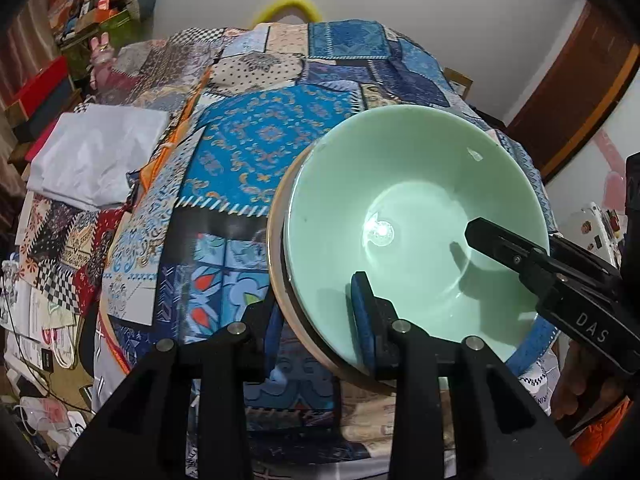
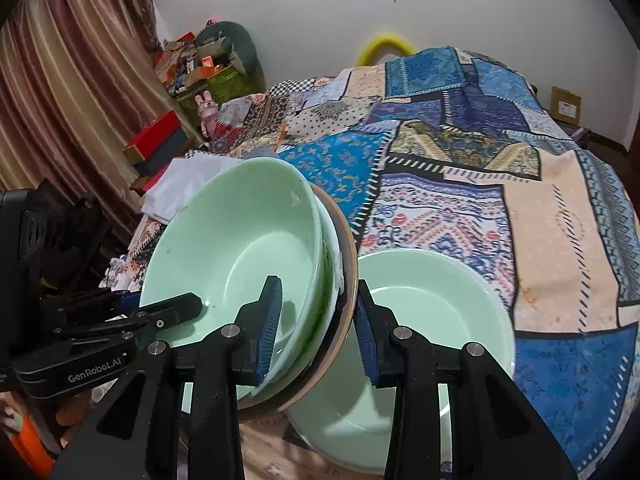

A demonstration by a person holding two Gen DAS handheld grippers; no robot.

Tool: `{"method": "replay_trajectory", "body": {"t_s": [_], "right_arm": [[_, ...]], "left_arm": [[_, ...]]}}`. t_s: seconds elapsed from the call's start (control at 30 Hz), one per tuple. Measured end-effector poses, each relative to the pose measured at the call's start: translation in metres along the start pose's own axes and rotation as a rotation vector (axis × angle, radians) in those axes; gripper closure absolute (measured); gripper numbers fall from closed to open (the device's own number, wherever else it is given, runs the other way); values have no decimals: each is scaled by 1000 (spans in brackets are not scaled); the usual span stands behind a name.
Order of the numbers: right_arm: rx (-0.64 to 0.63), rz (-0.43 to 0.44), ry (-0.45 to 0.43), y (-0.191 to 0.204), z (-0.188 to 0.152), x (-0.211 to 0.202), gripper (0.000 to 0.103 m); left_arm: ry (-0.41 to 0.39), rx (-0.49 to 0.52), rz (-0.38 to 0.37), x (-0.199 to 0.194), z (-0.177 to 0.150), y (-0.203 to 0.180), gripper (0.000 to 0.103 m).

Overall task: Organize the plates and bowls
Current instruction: 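Grip the nested bowl stack rim with both tools and lift it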

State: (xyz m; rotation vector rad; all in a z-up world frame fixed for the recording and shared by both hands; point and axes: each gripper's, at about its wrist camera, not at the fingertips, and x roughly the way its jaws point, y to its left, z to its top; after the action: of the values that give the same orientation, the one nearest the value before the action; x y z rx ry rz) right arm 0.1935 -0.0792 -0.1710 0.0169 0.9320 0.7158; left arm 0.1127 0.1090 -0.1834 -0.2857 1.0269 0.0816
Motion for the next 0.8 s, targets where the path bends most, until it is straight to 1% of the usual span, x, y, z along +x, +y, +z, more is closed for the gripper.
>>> {"method": "replay_trajectory", "body": {"t_s": [0.47,0.8], "right_arm": [[63,-51,-32,-38,-14,-32,71],[105,-72,-14,-63,-25,-35,71]], "left_arm": [[15,88,-35,6,3,-55,70],[60,124,-52,26,2,-82,70]]}}
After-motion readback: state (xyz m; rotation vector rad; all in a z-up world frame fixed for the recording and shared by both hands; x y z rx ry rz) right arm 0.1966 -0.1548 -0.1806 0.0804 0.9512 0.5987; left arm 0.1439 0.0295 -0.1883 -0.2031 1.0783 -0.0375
